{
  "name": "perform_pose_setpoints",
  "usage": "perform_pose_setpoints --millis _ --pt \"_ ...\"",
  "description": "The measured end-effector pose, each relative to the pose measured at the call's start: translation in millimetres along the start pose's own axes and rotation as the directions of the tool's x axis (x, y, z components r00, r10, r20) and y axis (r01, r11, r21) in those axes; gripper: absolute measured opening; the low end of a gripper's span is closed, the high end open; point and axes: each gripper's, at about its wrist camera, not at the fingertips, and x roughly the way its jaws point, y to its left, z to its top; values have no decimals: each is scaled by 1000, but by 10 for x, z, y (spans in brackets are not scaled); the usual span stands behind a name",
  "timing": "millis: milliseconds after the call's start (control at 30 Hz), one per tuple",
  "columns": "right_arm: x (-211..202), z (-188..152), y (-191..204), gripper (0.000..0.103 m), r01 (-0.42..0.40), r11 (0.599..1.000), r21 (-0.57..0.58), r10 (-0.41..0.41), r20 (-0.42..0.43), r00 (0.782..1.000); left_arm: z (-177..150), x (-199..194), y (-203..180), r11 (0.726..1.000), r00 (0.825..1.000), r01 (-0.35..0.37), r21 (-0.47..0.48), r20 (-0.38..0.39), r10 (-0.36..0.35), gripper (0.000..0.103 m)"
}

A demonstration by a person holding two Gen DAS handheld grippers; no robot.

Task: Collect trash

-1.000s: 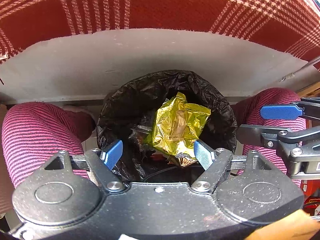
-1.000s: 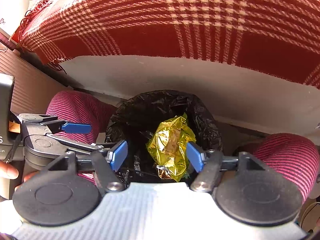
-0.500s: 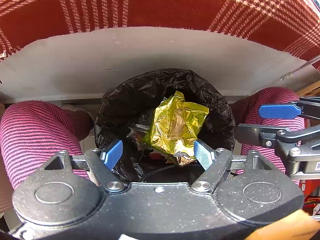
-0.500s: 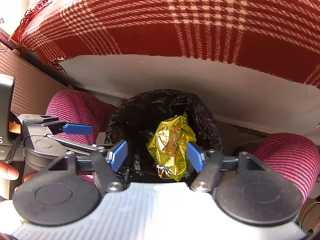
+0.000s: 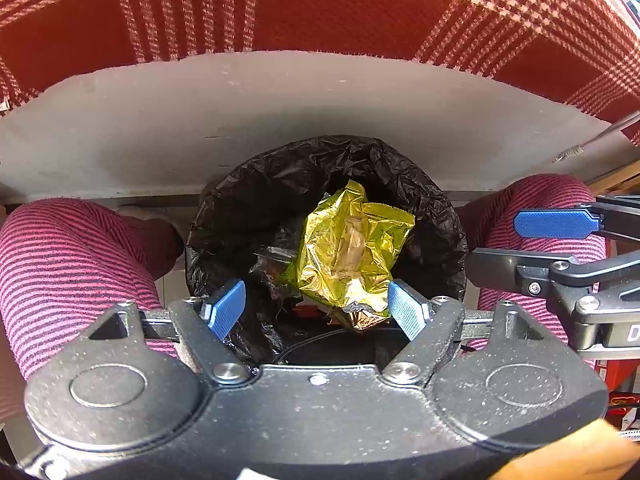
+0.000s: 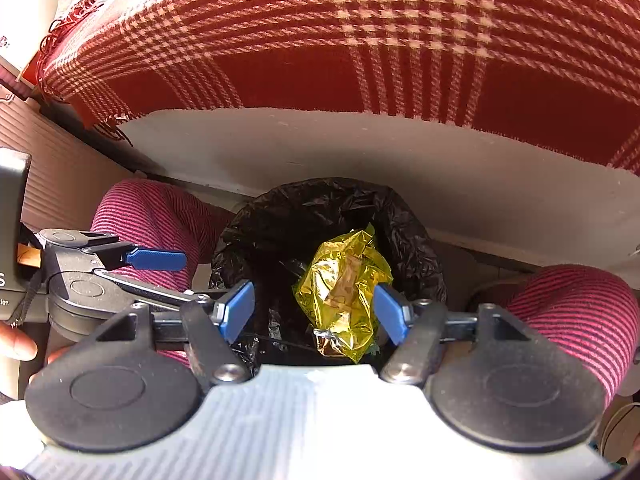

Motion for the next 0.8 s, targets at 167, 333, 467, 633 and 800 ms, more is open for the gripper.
perform_pose_setpoints --millis 167,333,467,633,800 --pt "-3 3 -2 77 0 1000 0 0 0 1000 -1 0 -1 1000 1000 9 1 0 -9 78" --pt "4 -10 -7 77 1 1000 0 -1 0 1000 -5 -35 -24 1000 1000 15 22 17 -15 83" --pt "-3 -21 -14 77 5 1000 -3 -5 0 1000 -1 -55 -45 999 1000 15 30 24 -16 89" --pt "-37 -15 -17 77 13 1000 -4 -13 1 1000 4 -66 -24 999 999 31 21 26 -32 93" --pt "-82 -12 -28 77 21 1000 2 -21 10 1000 -1 -83 19 999 999 34 2 38 -34 103"
